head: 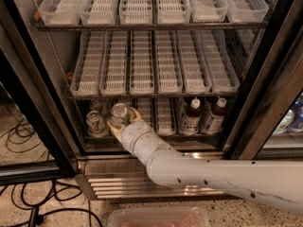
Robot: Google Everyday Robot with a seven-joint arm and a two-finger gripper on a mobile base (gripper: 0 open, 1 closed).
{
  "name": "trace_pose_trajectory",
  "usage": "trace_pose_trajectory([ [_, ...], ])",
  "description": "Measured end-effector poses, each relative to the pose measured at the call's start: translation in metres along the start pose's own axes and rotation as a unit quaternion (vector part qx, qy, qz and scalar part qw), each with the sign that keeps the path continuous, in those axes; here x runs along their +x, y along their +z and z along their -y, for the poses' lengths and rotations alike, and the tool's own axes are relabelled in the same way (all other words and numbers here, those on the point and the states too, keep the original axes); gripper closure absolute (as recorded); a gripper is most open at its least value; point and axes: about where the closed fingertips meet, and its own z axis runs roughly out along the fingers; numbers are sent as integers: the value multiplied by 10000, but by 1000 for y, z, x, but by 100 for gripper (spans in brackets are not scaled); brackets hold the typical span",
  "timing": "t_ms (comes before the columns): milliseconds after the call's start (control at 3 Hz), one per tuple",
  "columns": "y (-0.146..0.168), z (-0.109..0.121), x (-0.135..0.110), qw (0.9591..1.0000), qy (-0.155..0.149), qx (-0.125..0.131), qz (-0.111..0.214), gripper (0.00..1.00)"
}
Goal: Pick 7up can from bottom shelf of fridge
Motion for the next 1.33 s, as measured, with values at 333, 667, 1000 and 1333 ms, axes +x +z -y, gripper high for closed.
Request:
trace_pose_trajectory([
  [333, 0, 0, 0, 10000, 1, 0, -1, 100],
  [667, -5, 7, 9, 9999, 75, -29, -90, 100],
  [1000, -24, 14, 12, 9994, 174, -266, -112, 100],
  [1333, -51, 18, 16, 9977, 120, -619, -255, 100],
])
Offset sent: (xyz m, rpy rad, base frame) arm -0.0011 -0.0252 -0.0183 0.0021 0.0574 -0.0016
